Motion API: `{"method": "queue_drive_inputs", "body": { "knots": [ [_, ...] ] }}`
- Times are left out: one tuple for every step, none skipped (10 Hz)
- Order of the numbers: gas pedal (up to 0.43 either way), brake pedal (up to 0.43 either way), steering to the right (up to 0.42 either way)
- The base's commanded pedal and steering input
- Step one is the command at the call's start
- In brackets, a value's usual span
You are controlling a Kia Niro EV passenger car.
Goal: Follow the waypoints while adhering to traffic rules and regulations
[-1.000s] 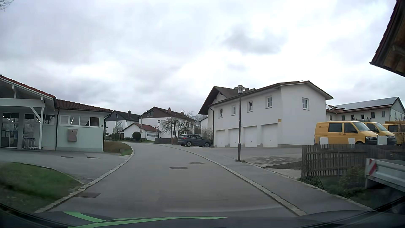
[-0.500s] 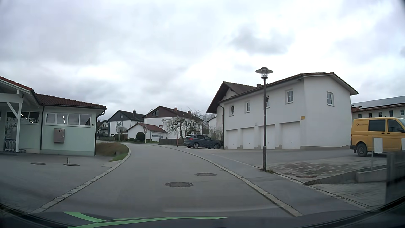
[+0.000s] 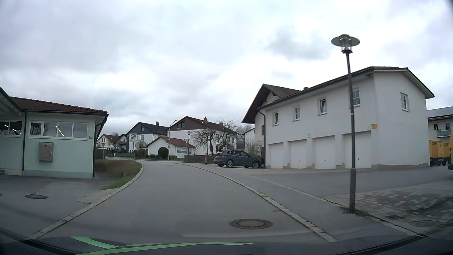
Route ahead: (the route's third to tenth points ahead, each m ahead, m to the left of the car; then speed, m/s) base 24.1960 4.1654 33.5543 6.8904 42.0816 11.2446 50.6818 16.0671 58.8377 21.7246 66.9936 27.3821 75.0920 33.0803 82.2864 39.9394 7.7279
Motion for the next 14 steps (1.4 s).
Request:
{"method": "queue_drive_inputs", "body": {
  "knots": [
    [0.177,0.0,-0.045],
    [0.177,0.0,-0.047],
    [0.177,0.0,-0.048],
    [0.177,0.0,-0.049],
    [0.177,0.0,-0.05],
    [0.177,0.0,-0.053],
    [0.177,0.0,-0.056],
    [0.177,0.0,-0.057],
    [0.177,0.0,-0.057],
    [0.177,0.0,-0.057],
    [0.169,0.0,-0.057],
    [0.157,0.0,-0.057],
    [0.15,0.0,-0.055],
    [0.15,0.0,-0.055]
  ]
}}
